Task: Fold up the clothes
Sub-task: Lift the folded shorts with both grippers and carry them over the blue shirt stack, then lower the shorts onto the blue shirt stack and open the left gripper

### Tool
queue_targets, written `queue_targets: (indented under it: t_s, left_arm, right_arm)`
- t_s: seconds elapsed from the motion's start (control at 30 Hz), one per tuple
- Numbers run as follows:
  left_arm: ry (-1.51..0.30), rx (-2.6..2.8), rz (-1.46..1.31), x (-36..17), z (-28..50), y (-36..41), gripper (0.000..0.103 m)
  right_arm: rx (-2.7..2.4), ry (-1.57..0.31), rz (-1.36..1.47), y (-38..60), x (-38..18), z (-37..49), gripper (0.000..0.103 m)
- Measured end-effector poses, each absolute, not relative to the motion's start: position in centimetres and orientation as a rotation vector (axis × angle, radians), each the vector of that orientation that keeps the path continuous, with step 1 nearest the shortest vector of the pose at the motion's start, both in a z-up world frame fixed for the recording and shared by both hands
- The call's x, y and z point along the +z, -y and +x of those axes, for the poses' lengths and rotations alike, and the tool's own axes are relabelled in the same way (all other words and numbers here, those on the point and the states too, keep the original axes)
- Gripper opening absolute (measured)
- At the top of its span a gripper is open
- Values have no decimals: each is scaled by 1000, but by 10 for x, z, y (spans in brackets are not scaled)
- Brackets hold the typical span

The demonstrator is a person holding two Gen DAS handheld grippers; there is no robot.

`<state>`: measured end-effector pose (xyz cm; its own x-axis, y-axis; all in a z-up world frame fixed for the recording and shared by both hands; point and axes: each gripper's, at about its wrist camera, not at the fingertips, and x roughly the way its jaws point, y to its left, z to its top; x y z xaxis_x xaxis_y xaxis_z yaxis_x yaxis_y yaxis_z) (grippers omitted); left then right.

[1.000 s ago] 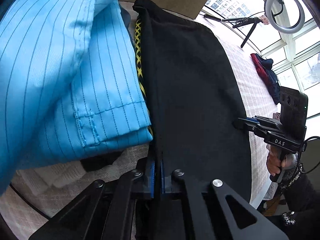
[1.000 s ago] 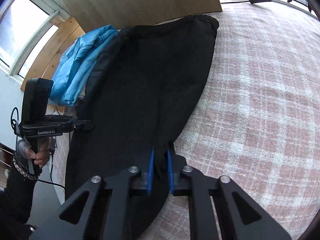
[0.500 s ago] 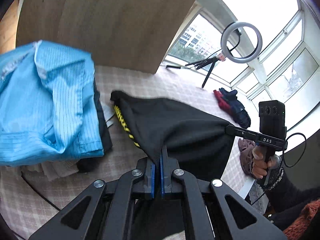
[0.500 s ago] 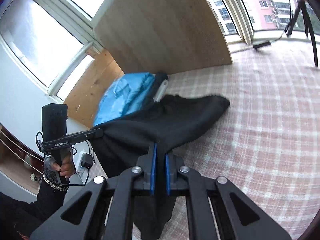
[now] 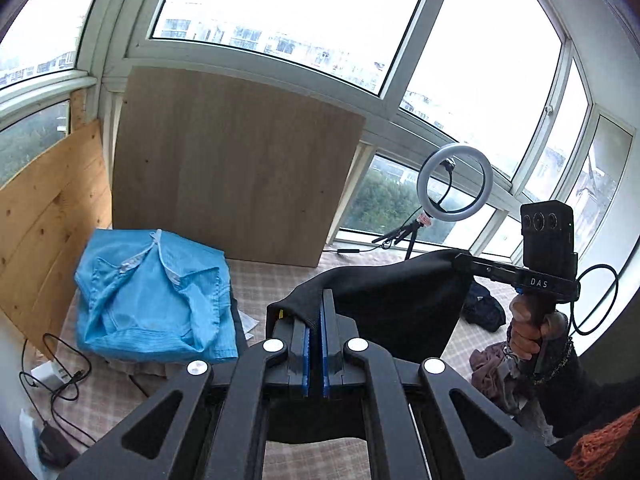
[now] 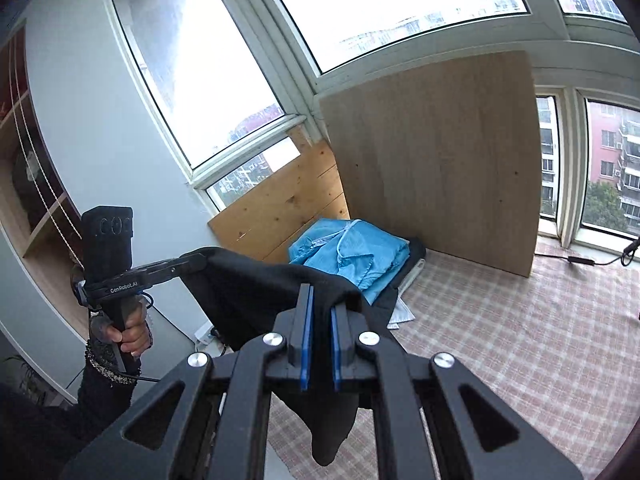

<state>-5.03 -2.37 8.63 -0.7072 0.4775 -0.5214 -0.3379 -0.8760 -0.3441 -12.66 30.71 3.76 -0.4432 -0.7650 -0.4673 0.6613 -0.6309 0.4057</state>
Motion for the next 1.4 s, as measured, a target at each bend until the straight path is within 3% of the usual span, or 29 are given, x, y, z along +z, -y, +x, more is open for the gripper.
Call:
queue_targets:
  t_s: [0.47,0.73,1.03,1.2,1.3,1.4]
  left_arm:
    - [242,2657,-834,100,-114,168,3]
    - [298,2562,-1038,33,-256,216,3]
    - [426,2428,-1264,-65,-388,218,3]
    - [399,2417,-1334,-95,-403,205,3]
    - [424,2415,-1373,-104,-407,206,4]
    - [455,2411,-1398,-110,-410,208,4]
  right_arm:
    - [-2061,261,855,-156,39,-196,8]
    - [-2106,317,1049,-102,-19,-308,8]
    - [-2125,332,1345,-87,-100,-430,9]
    - [-2085,475,1411,-112,-114,-442,19]
    - [-2124,522,1337,-133,-102,-430,35]
    - [-2209,510,1221,-139,-82,-409,36]
